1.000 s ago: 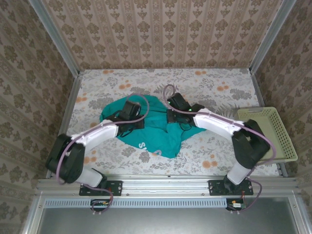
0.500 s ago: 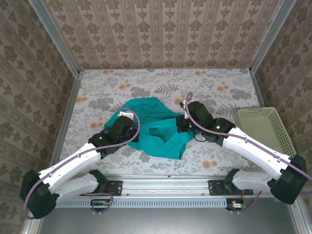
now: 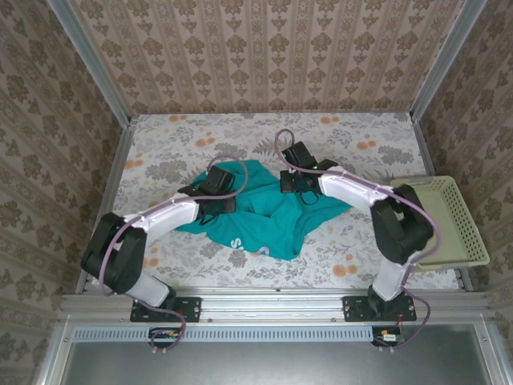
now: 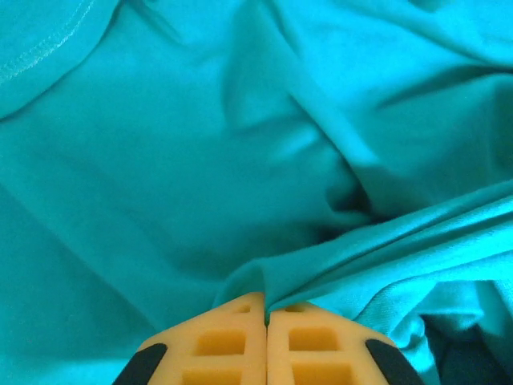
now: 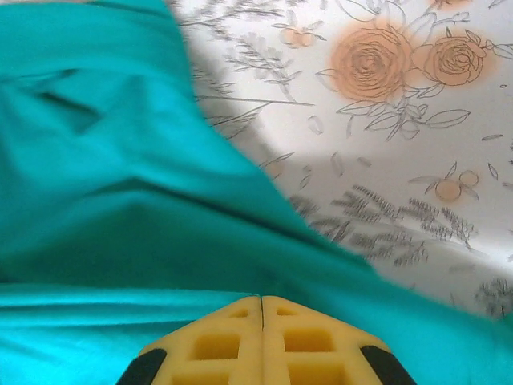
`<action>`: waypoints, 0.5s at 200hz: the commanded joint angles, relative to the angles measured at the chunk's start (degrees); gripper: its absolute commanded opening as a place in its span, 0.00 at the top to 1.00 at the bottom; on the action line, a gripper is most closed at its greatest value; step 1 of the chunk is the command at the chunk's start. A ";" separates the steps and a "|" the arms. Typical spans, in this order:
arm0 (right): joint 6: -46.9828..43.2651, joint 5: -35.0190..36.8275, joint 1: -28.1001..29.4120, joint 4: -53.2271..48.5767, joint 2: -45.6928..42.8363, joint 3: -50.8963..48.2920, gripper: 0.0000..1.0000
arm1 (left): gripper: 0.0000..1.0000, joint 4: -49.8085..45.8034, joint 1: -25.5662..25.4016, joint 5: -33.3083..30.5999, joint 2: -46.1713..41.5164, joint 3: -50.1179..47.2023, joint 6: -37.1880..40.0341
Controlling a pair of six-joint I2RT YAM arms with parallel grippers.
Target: Fold the inside-out t-shirt
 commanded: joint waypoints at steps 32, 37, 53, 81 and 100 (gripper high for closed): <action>-3.07 8.95 0.62 -3.61 -2.12 1.80 0.54 | 0.93 -0.93 1.07 1.65 -1.01 -1.32 0.08; -3.39 8.67 1.45 -2.04 -4.83 -0.16 0.48 | 0.95 -0.06 1.02 2.25 -1.68 -1.94 0.17; -3.79 5.78 4.36 2.69 -11.78 -5.46 0.35 | 0.97 3.05 0.88 3.60 -4.04 -4.50 -0.05; -3.22 -2.69 7.65 2.82 -9.39 -4.61 0.34 | 1.00 7.77 0.89 5.65 -7.00 -8.26 -1.43; -3.07 -4.09 9.86 3.64 -4.45 -2.78 0.39 | 1.00 9.65 0.88 7.07 -8.58 -9.79 -1.75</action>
